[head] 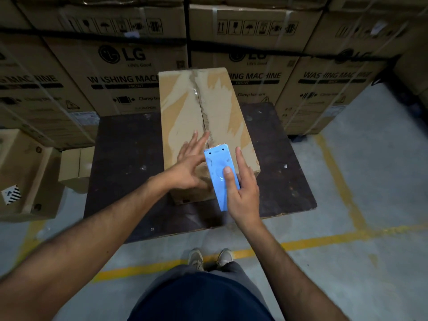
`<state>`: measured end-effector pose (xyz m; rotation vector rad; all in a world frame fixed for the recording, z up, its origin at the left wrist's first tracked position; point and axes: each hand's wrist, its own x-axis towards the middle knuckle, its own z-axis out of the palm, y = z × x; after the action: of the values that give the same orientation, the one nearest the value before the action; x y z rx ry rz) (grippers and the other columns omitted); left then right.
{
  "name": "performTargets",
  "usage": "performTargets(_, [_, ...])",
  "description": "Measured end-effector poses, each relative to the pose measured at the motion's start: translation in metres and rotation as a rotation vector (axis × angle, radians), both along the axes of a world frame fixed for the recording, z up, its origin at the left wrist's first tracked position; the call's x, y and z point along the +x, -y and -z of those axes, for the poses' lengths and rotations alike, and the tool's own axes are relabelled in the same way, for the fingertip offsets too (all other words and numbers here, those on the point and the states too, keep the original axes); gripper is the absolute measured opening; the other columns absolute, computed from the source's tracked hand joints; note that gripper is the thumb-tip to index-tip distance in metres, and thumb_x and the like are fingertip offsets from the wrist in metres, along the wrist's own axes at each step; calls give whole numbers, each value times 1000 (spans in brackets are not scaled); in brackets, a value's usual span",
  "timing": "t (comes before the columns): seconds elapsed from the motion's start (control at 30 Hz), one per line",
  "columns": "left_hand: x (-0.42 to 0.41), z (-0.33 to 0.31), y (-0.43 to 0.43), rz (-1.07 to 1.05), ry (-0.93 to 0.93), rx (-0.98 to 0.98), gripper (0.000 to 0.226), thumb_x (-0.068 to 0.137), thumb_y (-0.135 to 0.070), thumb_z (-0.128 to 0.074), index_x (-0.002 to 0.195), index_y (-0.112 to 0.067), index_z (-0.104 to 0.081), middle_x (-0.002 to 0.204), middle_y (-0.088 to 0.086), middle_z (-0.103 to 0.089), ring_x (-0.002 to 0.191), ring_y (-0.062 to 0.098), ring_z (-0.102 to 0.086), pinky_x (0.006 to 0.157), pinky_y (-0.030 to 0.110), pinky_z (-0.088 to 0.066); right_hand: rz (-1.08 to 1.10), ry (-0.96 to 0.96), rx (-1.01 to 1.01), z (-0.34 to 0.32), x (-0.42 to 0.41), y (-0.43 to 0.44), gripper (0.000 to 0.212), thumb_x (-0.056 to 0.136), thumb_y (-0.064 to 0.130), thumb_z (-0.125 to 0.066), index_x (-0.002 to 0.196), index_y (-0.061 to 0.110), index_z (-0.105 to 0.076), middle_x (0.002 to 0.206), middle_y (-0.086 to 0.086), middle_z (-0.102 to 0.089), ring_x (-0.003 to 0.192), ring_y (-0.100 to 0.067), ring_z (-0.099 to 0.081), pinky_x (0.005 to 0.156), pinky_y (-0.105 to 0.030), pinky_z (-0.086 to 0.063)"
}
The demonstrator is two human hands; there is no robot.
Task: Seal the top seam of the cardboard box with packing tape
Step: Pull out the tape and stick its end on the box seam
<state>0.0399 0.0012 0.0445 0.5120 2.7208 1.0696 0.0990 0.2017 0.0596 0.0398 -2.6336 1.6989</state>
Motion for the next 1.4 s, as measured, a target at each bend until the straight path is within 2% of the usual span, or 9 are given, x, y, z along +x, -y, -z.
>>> performTargets(0.13, [-14,-32,-11,20,-58,255,94,82,-37,-75,136,-77,-10,162,-35,6,165,30,11,132,67,-8,-32,-186,118,-20,-35,13,54,108,53,-40,162,47,-37,137,63,-37,132,38,-19,135,-51,-16])
performTargets(0.23, [-32,-46,-5,-82,-30,274,97,75,-25,-75,142,-70,-20,153,-60,8,165,22,5,132,66,-14,-54,-264,180,-30,-64,16,52,111,44,-38,163,37,-40,146,18,-66,136,13,-44,133,-55,-15])
performTargets(0.3, [-44,-51,-2,-215,-40,227,92,67,-24,-72,149,-49,-38,172,-36,-2,164,14,9,133,63,-6,-73,-256,265,-36,-82,18,48,114,39,-38,162,38,-41,132,-1,-77,126,-7,-60,131,-57,-11])
performTargets(0.4, [-53,-49,-3,-392,-112,173,48,62,-29,-67,110,-31,-72,179,-5,-13,166,18,13,132,60,7,-104,-204,365,-42,-107,24,57,110,59,-30,164,42,-35,124,3,-78,125,-18,-65,129,-65,-11])
performTargets(0.53, [-67,-38,-11,-625,-118,-21,21,74,-33,-74,90,-25,-63,180,4,-10,166,23,14,131,64,9,-186,-195,396,-43,-133,37,94,89,88,-37,167,35,-29,144,2,-69,137,-22,-58,127,-67,-20])
performTargets(0.73, [-85,-26,-29,-883,-23,-183,43,84,-24,-63,123,-7,-61,178,17,-9,166,36,8,131,66,5,-246,-27,91,-25,-177,53,66,88,64,-74,142,28,-61,125,3,-78,118,-22,-71,100,-42,-58])
performTargets(1.07, [-78,-16,-40,-950,125,120,77,63,-78,-59,116,-22,-60,180,7,-4,165,18,14,131,49,8,-527,229,-340,16,-236,35,41,105,9,-68,143,0,-53,123,-6,-74,106,-3,-72,93,-20,-56])
performTargets(1.23, [-69,-5,-34,-888,260,215,86,79,-90,-44,117,-21,-77,180,-3,-5,162,10,25,130,47,20,-711,291,-382,18,-258,34,39,106,12,-66,143,7,-57,142,-24,-67,131,-30,-67,114,-43,-50])
performTargets(1.4, [-67,2,-46,-911,234,279,69,81,-86,-58,64,-20,-70,177,-10,-19,162,5,17,131,47,17,-736,-21,-43,7,-267,36,59,97,49,-73,149,35,-50,141,15,-69,133,-3,-62,113,-34,-45])
